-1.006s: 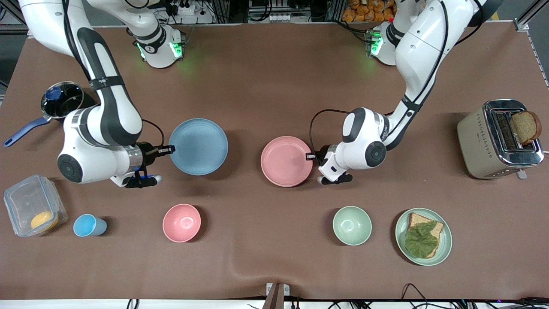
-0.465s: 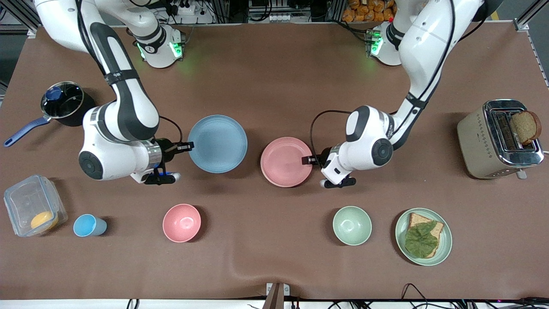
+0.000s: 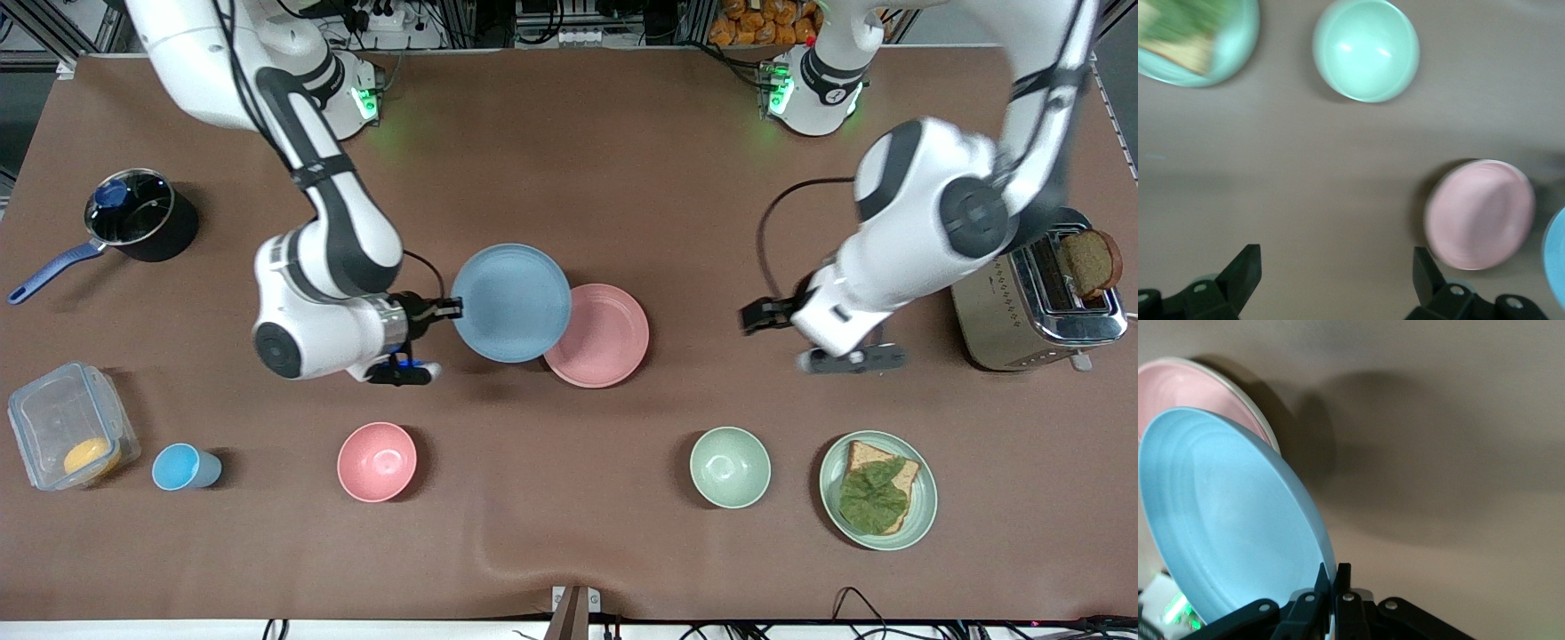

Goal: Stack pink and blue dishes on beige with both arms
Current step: 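Lower the blue plate onto the pink plate while the left gripper withdraws, then open the right gripper and withdraw it from the plate stack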

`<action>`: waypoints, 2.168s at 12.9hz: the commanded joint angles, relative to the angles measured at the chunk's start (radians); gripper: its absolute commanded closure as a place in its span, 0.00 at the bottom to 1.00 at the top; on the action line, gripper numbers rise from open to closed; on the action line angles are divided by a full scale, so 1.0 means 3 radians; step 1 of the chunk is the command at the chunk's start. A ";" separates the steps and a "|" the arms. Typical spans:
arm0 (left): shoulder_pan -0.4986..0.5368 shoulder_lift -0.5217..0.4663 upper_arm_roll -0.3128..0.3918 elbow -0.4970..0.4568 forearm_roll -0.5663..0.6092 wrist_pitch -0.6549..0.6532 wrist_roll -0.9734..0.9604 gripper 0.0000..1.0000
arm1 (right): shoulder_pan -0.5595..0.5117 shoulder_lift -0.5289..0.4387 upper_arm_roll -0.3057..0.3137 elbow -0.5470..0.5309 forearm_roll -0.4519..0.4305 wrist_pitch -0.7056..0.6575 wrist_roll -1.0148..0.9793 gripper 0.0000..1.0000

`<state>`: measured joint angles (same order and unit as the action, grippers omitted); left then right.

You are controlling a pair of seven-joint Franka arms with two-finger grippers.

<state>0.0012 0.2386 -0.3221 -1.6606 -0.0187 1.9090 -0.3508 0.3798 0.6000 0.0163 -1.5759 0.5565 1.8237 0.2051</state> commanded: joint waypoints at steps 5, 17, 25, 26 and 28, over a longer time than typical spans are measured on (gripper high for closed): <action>0.0338 -0.0371 0.0000 0.0462 0.0292 -0.0839 0.0198 0.00 | 0.0431 0.0372 -0.0034 0.0206 0.0369 0.0634 0.0293 1.00; -0.0146 -0.0713 0.0668 0.0438 0.0339 -0.0918 0.0561 0.00 | 0.0585 0.0598 -0.0034 0.0319 0.0538 0.0982 0.0283 0.00; -0.0239 -0.0708 0.0803 0.0427 0.0323 -0.0953 0.0673 0.00 | 0.0330 0.0429 -0.0075 0.0334 0.0472 0.0779 0.0232 0.00; -0.0234 -0.0713 0.0803 0.0422 0.0323 -0.0964 0.0678 0.00 | 0.0233 0.0404 -0.0090 0.0349 0.0461 0.0702 0.0237 0.00; -0.0234 -0.0713 0.0803 0.0432 0.0328 -0.1020 0.0689 0.00 | 0.0084 0.0251 -0.0197 0.0354 0.0223 0.0488 0.0227 0.00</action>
<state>-0.0605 0.0444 -0.0948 -1.5209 0.0944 1.6239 -0.1748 0.4537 0.7338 -0.0291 -1.4573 0.6755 2.0360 0.2770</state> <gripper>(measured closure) 0.000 0.000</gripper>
